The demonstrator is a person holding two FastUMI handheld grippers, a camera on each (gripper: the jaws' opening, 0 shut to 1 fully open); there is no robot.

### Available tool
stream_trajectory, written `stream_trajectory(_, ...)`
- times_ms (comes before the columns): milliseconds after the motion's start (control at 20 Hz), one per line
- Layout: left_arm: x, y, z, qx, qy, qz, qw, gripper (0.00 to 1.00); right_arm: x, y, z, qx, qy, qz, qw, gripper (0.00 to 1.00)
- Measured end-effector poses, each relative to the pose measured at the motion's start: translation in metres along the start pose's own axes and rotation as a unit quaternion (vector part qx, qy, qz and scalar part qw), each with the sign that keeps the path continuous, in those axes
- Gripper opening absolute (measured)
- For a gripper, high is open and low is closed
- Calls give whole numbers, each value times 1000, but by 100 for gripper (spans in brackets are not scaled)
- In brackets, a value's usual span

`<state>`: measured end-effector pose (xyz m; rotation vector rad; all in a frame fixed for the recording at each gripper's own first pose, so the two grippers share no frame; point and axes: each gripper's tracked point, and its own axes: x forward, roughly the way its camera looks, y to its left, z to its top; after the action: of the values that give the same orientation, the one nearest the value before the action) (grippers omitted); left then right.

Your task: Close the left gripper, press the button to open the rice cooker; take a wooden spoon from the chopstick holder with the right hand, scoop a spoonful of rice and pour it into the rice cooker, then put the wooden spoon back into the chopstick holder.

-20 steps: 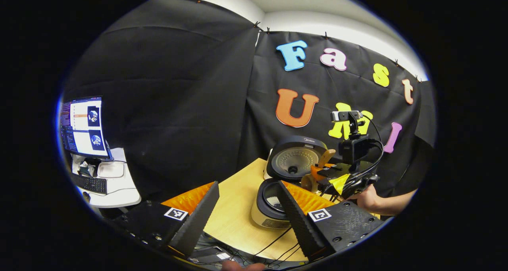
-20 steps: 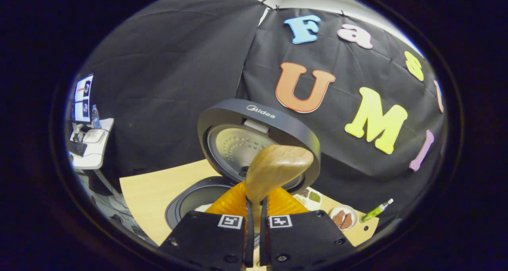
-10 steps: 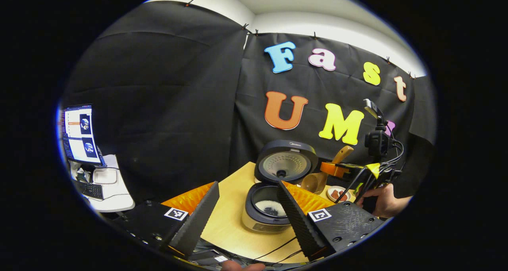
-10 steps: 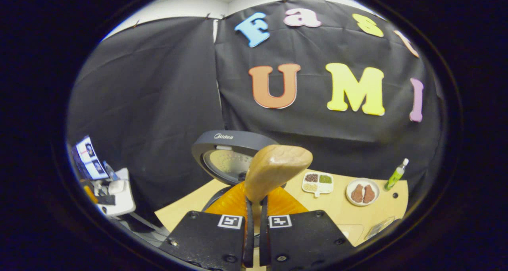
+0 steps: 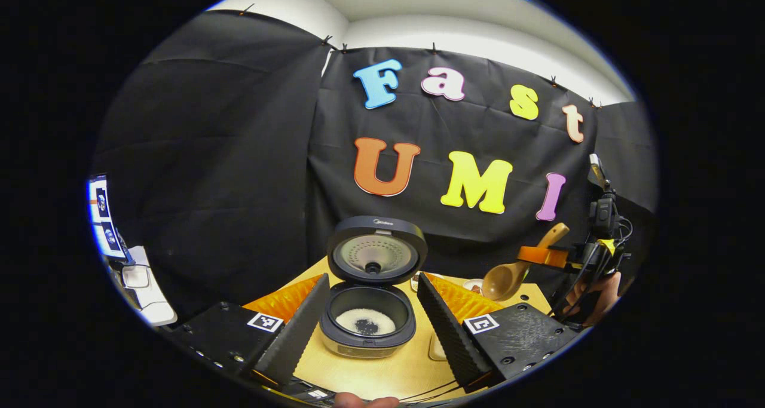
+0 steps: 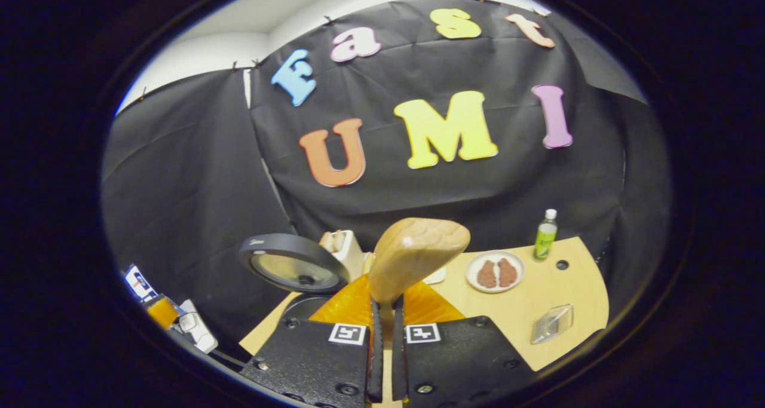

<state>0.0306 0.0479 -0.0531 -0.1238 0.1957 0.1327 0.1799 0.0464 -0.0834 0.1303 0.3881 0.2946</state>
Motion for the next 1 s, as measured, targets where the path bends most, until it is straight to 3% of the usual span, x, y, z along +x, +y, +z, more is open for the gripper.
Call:
stream_trajectory(300, 14, -49, -6, 17, 15, -14, 1000, 95, -19, -141, -10, 28, 11, -93, 995, 11)
stream_trajectory(550, 25, -85, -14, 27, 34, -8, 999, 95, -14, -238, -38, 41, 40, -149, 987, 11)
stream_trajectory(1000, 35, -106, -32, 36, 63, 17, 997, 95, 32, -328, -104, 62, 103, -175, 977, 11)
